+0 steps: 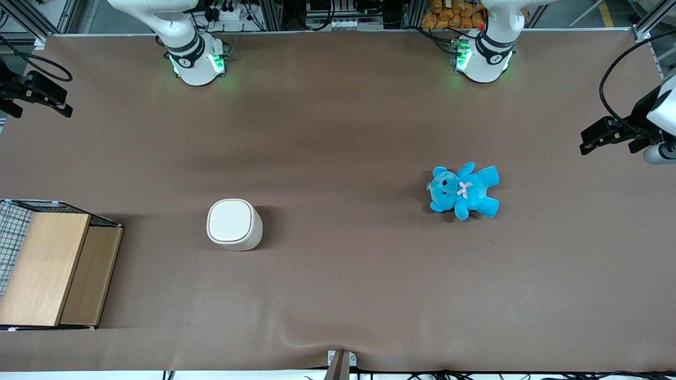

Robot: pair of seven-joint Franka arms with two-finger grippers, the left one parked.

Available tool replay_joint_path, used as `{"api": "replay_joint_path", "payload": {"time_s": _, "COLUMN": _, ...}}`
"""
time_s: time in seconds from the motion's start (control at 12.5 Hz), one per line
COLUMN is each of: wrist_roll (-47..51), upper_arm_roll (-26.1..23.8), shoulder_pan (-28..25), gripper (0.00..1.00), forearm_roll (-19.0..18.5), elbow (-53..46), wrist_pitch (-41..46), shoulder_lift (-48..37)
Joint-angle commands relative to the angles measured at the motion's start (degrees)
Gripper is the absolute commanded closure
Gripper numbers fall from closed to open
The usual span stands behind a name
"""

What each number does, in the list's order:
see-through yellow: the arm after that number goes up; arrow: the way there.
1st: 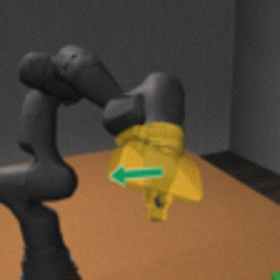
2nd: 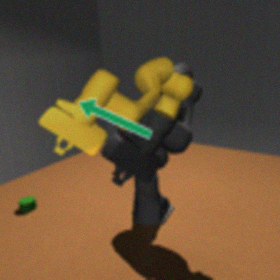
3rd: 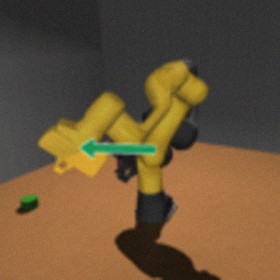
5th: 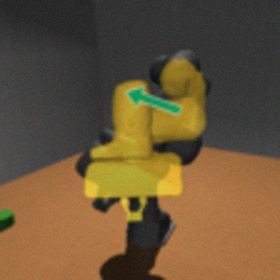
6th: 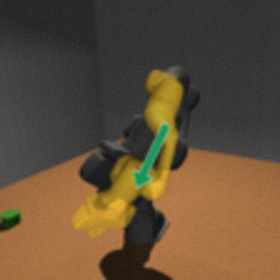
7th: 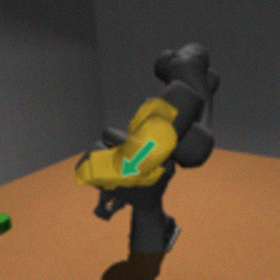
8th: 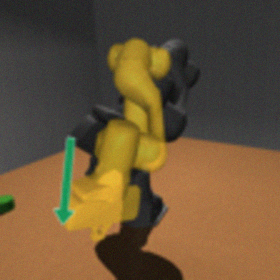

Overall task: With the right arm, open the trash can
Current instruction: 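Move the right gripper over the white trash can lid and lower it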

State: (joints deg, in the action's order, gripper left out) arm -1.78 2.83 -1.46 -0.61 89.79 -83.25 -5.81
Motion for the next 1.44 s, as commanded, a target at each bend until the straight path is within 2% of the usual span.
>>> {"api": "replay_joint_path", "payload": {"time_s": 0.0, "wrist_roll": -0.5, "upper_arm_roll": -0.1, "shoulder_pan": -0.4, "gripper": 0.0, "forearm_roll": -1.1, "elbow": 0.7, "wrist_pitch": -0.2, "shoulder_lift": -0.5}}
{"api": "replay_joint_path", "payload": {"time_s": 0.16, "wrist_roll": -0.2, "upper_arm_roll": -0.1, "shoulder_pan": -0.5, "gripper": 0.0, "forearm_roll": -0.2, "elbow": 0.7, "wrist_pitch": -0.5, "shoulder_lift": -0.3}}
{"api": "replay_joint_path", "payload": {"time_s": 0.24, "wrist_roll": -0.2, "upper_arm_roll": 0.1, "shoulder_pan": -0.7, "gripper": 0.0, "forearm_roll": 1.4, "elbow": 0.7, "wrist_pitch": -1.3, "shoulder_lift": 0.2}}
{"api": "replay_joint_path", "payload": {"time_s": 0.72, "wrist_roll": 0.5, "upper_arm_roll": -1.2, "shoulder_pan": -4.0, "gripper": 0.0, "forearm_roll": 1.9, "elbow": 1.4, "wrist_pitch": -3.5, "shoulder_lift": 3.6}}
{"api": "replay_joint_path", "payload": {"time_s": 0.96, "wrist_roll": 10.5, "upper_arm_roll": -4.6, "shoulder_pan": -5.6, "gripper": 0.0, "forearm_roll": 1.3, "elbow": 2.4, "wrist_pitch": -7.0, "shoulder_lift": 6.2}}
{"api": "replay_joint_path", "payload": {"time_s": 1.36, "wrist_roll": 16.2, "upper_arm_roll": -5.7, "shoulder_pan": -8.5, "gripper": 0.01, "forearm_roll": 1.1, "elbow": 8.0, "wrist_pitch": -17.9, "shoulder_lift": 9.8}}
